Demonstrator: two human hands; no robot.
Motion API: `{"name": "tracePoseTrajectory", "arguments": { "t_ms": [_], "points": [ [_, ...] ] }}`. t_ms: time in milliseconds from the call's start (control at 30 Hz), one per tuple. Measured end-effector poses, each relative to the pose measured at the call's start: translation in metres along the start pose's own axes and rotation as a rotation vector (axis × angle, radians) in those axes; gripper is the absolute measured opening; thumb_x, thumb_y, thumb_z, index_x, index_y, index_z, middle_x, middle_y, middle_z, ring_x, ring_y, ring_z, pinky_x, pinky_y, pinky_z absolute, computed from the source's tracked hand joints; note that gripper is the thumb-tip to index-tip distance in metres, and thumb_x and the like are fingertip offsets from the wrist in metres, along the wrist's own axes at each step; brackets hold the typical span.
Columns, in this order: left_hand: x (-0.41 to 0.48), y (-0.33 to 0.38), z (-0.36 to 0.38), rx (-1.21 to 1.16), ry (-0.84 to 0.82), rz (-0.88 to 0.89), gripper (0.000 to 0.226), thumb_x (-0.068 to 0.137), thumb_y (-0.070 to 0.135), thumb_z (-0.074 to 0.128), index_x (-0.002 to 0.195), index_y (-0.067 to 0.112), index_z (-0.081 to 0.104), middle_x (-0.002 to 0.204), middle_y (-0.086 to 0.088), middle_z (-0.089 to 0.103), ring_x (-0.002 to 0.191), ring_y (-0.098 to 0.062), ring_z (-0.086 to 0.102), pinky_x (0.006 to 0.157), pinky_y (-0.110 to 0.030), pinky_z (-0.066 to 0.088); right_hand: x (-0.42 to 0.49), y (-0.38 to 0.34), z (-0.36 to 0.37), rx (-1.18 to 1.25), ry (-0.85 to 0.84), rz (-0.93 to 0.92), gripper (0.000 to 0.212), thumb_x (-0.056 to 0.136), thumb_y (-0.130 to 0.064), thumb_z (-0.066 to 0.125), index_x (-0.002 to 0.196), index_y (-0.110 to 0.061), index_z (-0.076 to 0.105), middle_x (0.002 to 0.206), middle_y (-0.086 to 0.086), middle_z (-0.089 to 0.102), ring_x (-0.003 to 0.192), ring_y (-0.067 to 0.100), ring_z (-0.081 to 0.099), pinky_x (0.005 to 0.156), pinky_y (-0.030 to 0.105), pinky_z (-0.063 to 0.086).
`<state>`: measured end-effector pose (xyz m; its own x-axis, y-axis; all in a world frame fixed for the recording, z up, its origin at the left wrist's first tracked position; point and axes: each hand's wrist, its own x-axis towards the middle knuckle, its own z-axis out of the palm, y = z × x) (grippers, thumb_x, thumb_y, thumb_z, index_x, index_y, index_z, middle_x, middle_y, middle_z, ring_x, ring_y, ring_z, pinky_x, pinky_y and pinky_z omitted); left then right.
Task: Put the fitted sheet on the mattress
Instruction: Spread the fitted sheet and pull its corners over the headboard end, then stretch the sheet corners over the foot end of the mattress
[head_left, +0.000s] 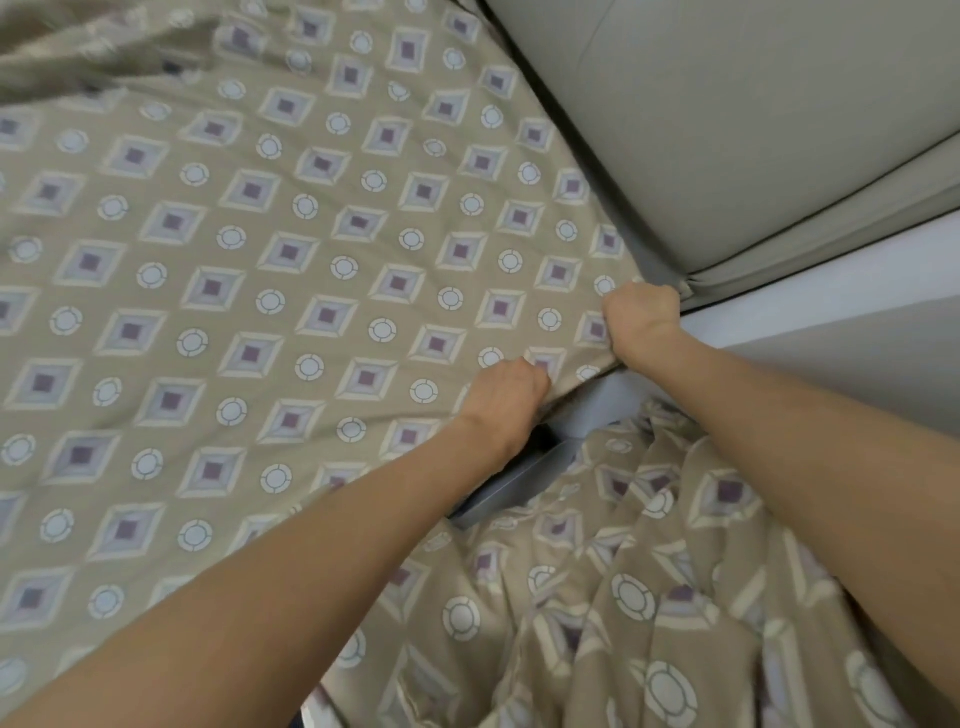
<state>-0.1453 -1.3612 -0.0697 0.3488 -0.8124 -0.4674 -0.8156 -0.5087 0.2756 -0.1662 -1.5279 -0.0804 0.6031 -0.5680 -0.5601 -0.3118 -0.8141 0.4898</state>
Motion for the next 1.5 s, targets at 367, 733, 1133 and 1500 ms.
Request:
{"name": "tracePoseTrajectory", "arguments": {
  "t_ms": [367, 733, 1133, 1500],
  "points": [
    [0.011, 0.006, 0.014, 0.064, 0.013, -0.019, 0.032, 0.086, -0.01, 0.049, 0.113, 0.004, 0.059, 0.111, -0.014, 0.063, 0.104, -0.032, 0.063, 0.069, -0.032, 0.041, -0.004, 0.007, -0.005, 0.066, -0.162, -0.04, 0.032, 0.091, -0.016, 0.052, 0.123, -0.01, 0.058, 0.127, 0.01, 0.057, 0.118, 0.027, 0.055, 0.093, 0.035, 0.043],
    [-0.02, -0.024, -0.002, -0.403, 0.046, -0.27, 0.039, 0.09, 0.016, 0.046, 0.127, 0.023, 0.056, 0.124, -0.003, 0.062, 0.114, -0.026, 0.058, 0.087, -0.035, 0.047, -0.059, -0.003, -0.044, 0.106, -0.052, -0.049, 0.031, 0.092, -0.01, 0.045, 0.121, -0.011, 0.056, 0.12, 0.007, 0.058, 0.112, 0.026, 0.056, 0.078, 0.033, 0.033],
    [-0.197, -0.083, -0.078, -0.483, 0.26, -0.559, 0.042, 0.09, 0.016, 0.045, 0.13, 0.023, 0.054, 0.125, -0.002, 0.061, 0.111, -0.023, 0.059, 0.086, -0.033, 0.049, -0.229, -0.049, -0.135, 0.433, 0.222, -0.271, 0.035, 0.091, -0.013, 0.043, 0.121, -0.018, 0.06, 0.12, 0.003, 0.061, 0.108, 0.026, 0.058, 0.081, 0.033, 0.042],
    [-0.457, -0.154, -0.073, -0.512, 0.322, -0.905, 0.042, 0.09, 0.014, 0.048, 0.131, 0.019, 0.053, 0.128, -0.004, 0.06, 0.107, -0.023, 0.06, 0.079, -0.032, 0.049, -0.386, -0.158, -0.2, 0.542, 0.281, -0.541, 0.037, 0.083, -0.007, 0.045, 0.11, -0.012, 0.069, 0.108, 0.008, 0.07, 0.095, 0.027, 0.066, 0.076, 0.033, 0.052]
  ]
}}
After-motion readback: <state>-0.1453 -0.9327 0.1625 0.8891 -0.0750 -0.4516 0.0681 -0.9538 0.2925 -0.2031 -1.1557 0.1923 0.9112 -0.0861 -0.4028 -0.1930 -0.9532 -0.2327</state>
